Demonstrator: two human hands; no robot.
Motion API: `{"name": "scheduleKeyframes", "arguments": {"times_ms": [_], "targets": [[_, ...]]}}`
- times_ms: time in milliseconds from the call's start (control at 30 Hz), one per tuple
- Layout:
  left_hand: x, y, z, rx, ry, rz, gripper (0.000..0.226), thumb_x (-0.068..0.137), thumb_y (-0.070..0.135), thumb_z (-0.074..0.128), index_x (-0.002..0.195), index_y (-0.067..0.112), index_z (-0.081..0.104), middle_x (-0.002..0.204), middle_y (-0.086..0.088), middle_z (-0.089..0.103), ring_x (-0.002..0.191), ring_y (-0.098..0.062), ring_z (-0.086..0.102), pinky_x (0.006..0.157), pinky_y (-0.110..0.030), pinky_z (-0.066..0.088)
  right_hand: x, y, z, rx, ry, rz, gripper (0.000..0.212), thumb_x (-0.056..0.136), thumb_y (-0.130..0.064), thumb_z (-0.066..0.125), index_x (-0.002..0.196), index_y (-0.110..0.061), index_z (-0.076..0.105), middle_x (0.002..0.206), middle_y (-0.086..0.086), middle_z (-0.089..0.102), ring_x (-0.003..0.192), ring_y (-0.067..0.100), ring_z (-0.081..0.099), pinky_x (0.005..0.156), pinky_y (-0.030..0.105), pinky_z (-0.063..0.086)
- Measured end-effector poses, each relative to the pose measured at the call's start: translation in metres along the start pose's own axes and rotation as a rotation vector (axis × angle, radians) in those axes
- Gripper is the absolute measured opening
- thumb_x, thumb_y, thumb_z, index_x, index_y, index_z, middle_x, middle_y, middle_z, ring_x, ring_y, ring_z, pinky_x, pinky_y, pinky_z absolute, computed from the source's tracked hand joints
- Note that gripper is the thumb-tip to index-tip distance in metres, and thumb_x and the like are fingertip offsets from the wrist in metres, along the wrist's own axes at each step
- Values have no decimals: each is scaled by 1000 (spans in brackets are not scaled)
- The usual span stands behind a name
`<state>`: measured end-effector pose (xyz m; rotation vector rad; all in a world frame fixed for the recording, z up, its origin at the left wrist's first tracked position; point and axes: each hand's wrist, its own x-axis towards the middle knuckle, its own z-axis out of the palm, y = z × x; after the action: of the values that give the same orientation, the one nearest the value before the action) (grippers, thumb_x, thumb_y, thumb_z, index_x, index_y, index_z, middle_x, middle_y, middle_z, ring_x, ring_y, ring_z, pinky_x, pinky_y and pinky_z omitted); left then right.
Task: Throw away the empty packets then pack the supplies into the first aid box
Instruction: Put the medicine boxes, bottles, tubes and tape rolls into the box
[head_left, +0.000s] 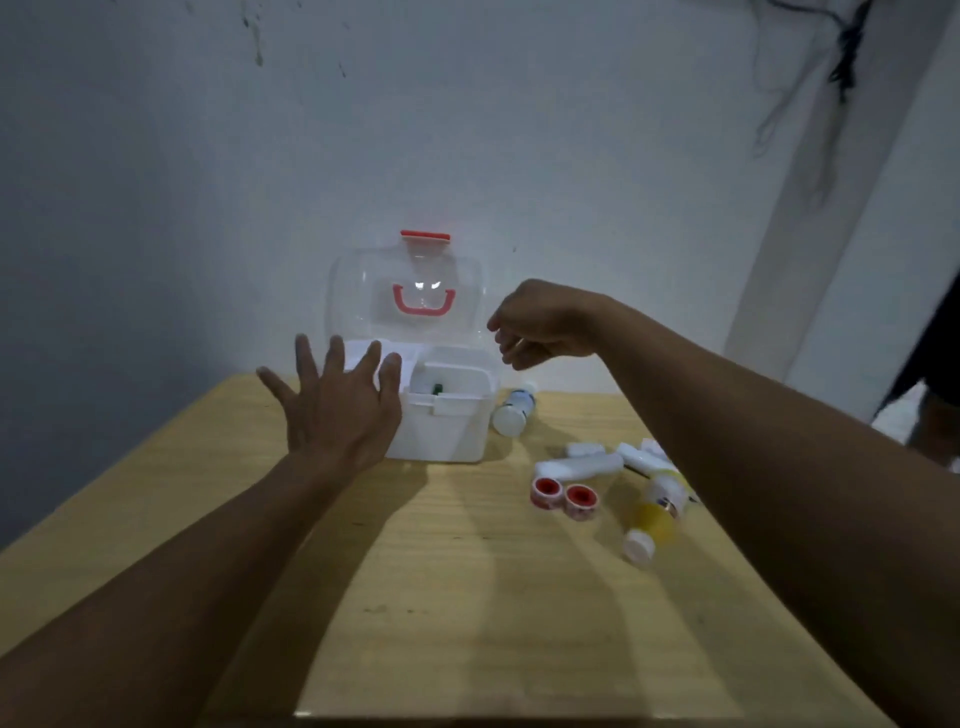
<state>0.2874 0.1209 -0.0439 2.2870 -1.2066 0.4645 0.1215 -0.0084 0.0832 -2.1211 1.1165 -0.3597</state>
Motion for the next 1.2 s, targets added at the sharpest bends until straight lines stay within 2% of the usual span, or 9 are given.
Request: {"name": "scheduleKeyframes", "arguments": {"times_ms": [133, 233, 333, 467, 567, 667, 867, 1033, 1200], "targets": [[-10, 12, 9, 3, -15, 83, 72, 92, 63, -1, 148, 36, 33, 161, -9, 20, 149, -34, -5, 111, -68, -8, -22, 25, -23, -201, 41, 3, 30, 93, -1, 52, 120, 5, 64, 115, 21, 68, 105, 29, 69, 88, 43, 59], [-11, 10, 12, -6, -10, 97, 73, 91, 63, -2, 148, 34, 34, 161, -10, 18, 149, -34, -2, 112, -68, -4, -33, 50, -27, -428, 30, 9, 34, 88, -1, 62, 121, -1, 68, 119, 15, 69, 107, 28, 68, 92, 41, 57], [-11, 9, 10, 1, -12, 110, 74, 90, 62, -2, 148, 34, 35, 161, -11, 17, 149, -35, 0, 113, -67, -4, -37, 76, -21, -701, -84, 24, 48, 78, -4, 74, 126, -10, 68, 126, 7, 68, 111, 28, 65, 95, 40, 53], [-11, 10, 11, -9, -6, 105, 71, 92, 61, 1, 148, 34, 35, 161, -11, 18, 149, -34, 1, 113, -67, -4, -40, 102, -8, -862, -221, 44, 62, 76, -17, 78, 135, -18, 61, 127, 3, 64, 112, 24, 61, 94, 36, 52], [-11, 11, 11, -16, -8, 94, 69, 93, 60, 1, 148, 34, 34, 161, -12, 19, 149, -34, 2, 114, -66, -4, -33, 117, -2, -836, -203, 8, 58, 72, -26, 82, 128, -23, 66, 113, -2, 67, 100, 20, 61, 83, 32, 51], [-11, 10, 12, -28, -4, 95, 68, 94, 59, 3, 149, 33, 33, 161, -11, 20, 150, -33, 3, 114, -66, -4, -25, 123, -1, -789, -150, -25, 52, 70, -28, 84, 120, -27, 70, 113, -3, 69, 96, 18, 61, 81, 31, 51], [-7, 6, 14, -64, 28, 82, 68, 93, 59, 3, 149, 34, 31, 160, -8, 25, 150, -29, 7, 116, -63, -1, -19, 128, 1, -795, -120, -54, 50, 73, -36, 79, 120, -23, 66, 115, -3, 63, 99, 18, 60, 83, 33, 52], [-5, 0, 12, -84, 35, 52, 66, 94, 56, 5, 148, 33, 34, 159, -7, 26, 150, -27, 8, 116, -60, 0, -19, 131, 3, -844, -97, -43, 45, 74, -43, 74, 111, -18, 71, 100, 0, 70, 90, 19, 65, 74, 32, 52], [-4, -5, 10, -65, 2, 34, 62, 96, 54, 7, 147, 33, 37, 160, -8, 24, 150, -28, 6, 117, -59, 1, -26, 109, -24, -849, -19, -78, 50, 77, -40, 74, 119, -15, 67, 115, 2, 66, 99, 22, 63, 81, 34, 52]]}}
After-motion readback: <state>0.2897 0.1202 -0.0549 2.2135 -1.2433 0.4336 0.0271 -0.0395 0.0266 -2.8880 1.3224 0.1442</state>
